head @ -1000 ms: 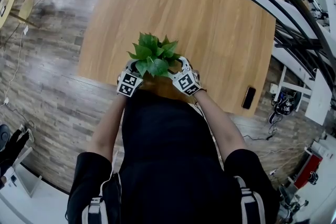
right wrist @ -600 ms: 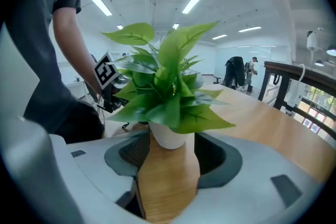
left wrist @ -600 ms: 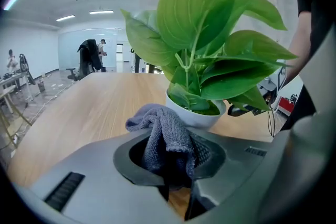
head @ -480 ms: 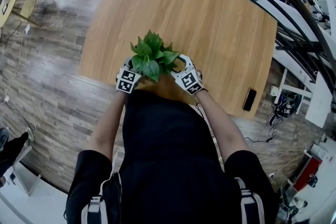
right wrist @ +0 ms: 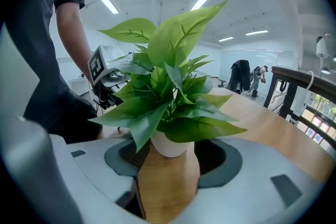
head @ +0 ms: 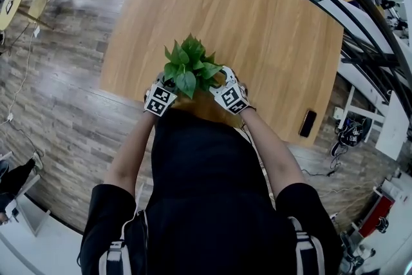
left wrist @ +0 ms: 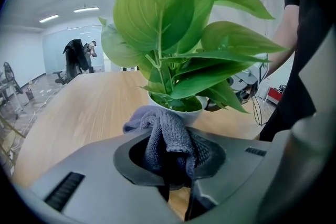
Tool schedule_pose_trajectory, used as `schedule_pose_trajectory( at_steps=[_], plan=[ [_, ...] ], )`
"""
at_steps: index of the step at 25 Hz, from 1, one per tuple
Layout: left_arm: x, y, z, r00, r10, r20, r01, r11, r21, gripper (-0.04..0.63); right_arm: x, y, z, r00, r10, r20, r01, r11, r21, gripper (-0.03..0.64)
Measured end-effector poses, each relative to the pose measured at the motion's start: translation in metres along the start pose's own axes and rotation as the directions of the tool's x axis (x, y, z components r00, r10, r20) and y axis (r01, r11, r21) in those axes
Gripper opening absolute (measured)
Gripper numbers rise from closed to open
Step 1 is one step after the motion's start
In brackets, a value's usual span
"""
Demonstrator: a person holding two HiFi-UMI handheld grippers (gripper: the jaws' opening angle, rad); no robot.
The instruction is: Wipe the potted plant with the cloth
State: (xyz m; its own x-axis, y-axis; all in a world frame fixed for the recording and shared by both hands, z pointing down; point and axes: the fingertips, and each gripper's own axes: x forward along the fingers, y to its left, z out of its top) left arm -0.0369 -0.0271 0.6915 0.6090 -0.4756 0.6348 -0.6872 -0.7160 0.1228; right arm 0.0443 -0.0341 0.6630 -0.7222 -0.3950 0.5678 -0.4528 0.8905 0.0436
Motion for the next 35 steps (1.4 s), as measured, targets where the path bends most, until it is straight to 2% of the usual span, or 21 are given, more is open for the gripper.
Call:
schedule_pose_trajectory(
  at_steps=[8, 14, 21, 27, 31, 35],
  plan=[
    [-0.005, -0.016, -0.005, 0.998, -0.067, -0.011, 0.067, 0.997, 0.035, 0.115, 0.0, -0.001, -0.001, 1.0, 0.007, -0.006, -0.007, 1.0, -0.008, 0.247],
    [-0.005, -0.005, -0.004, 1.0, -0.007, 0.017, 0.008, 0.999, -0.045, 0.115, -0.004, 0.017, -0.002, 1.0, 0.007, 0.004, -0.007, 1.0, 0.004, 0.247],
    [-0.011, 0.014, -0.005, 0.998, 0.053, 0.027, -0.05, 0.994, -0.098, 0.115, -0.01, 0.047, -0.004, 0.994, 0.113, 0.001, -0.112, 0.991, -0.072, 0.247],
    [-0.007, 0.021, 0.0, 0.998, 0.043, 0.038, -0.036, 0.988, -0.153, 0.115, -0.015, -0.002, -0.005, 1.0, -0.026, 0.014, 0.026, 1.0, 0.005, 0.247],
    [-0.005, 0.02, 0.001, 0.999, 0.029, 0.027, -0.026, 0.995, -0.093, 0.114, -0.004, 0.005, 0.009, 0.999, 0.038, 0.017, -0.036, 0.996, -0.076, 0.247],
    [-0.005, 0.013, 0.0, 1.0, 0.005, 0.026, -0.003, 0.998, -0.062, 0.114, -0.001, 0.007, 0.009, 1.0, 0.025, 0.012, -0.024, 0.997, -0.068, 0.247]
  ],
)
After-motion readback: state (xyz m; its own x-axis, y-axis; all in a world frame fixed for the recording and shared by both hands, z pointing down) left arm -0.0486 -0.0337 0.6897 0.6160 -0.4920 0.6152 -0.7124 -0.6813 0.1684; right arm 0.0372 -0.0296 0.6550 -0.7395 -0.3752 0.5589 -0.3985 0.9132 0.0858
